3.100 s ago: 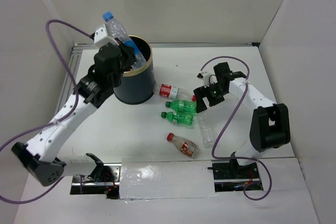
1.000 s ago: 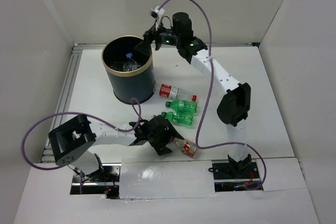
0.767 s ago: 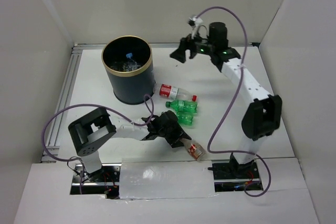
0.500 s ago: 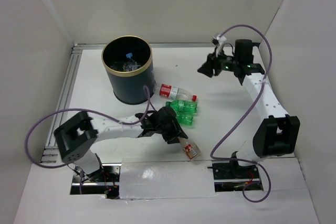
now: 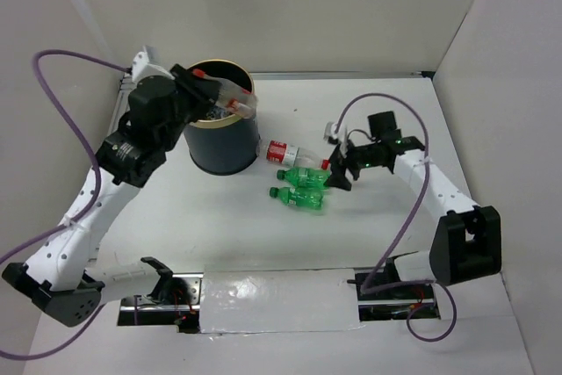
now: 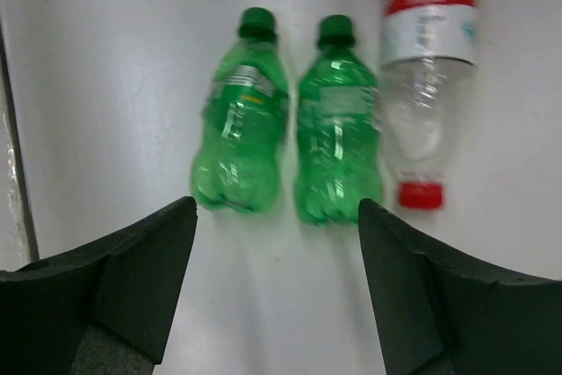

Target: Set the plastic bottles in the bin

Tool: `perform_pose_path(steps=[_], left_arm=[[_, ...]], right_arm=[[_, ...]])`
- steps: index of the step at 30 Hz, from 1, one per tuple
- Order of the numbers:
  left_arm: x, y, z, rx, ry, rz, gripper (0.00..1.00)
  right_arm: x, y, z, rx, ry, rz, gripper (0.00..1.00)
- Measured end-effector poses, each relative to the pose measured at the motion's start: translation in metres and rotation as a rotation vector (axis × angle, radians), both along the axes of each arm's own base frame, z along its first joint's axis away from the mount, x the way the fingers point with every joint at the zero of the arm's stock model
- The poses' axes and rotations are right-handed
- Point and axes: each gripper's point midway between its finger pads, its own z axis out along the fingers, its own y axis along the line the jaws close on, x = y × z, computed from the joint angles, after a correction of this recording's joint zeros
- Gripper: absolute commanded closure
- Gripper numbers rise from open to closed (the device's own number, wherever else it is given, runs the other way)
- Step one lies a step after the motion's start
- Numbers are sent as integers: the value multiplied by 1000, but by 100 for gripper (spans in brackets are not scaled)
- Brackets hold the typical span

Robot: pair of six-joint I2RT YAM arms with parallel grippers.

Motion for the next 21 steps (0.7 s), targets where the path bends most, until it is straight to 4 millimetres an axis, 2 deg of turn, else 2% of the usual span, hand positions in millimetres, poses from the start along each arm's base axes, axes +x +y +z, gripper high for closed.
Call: perform_pose_path(steps=[2,4,6,7,8,9,10,12,13,14,17,21], left_arm=[[17,42,0,51,-14,144,97],[32,73,-11,106,7,248,97],[50,100,-34,173,60,332,94],[58,109,-47,202,93,363,89],[67,117,-63,233,132,383,79],[72,123,-77,273,169,394,46],[80,125,-93,294,207,400,46],[91,126,-123,342,280,392,33],[98,126,-126,347,280,390,23],[104,123,-124,346,265,384,8],[103,123,-114,362,240,372,7],[87,117,-100,424,214,331,6]], right_arm=[[-17,23,-16,-26,8,63,17],[-27,42,-28,-56,9,101,16],[-31,60,-35,-91,-5,117,15],[-29,69,-38,-103,-19,118,15],[-26,75,-41,-115,-34,111,15],[-22,79,-45,-130,-45,100,15],[-19,82,-49,-148,-54,88,15],[-14,86,-62,-189,-52,68,15],[-12,87,-71,-210,-44,61,15],[-12,88,-81,-236,-29,57,15],[-17,94,-105,-293,7,64,19],[-25,97,-121,-344,28,79,43]])
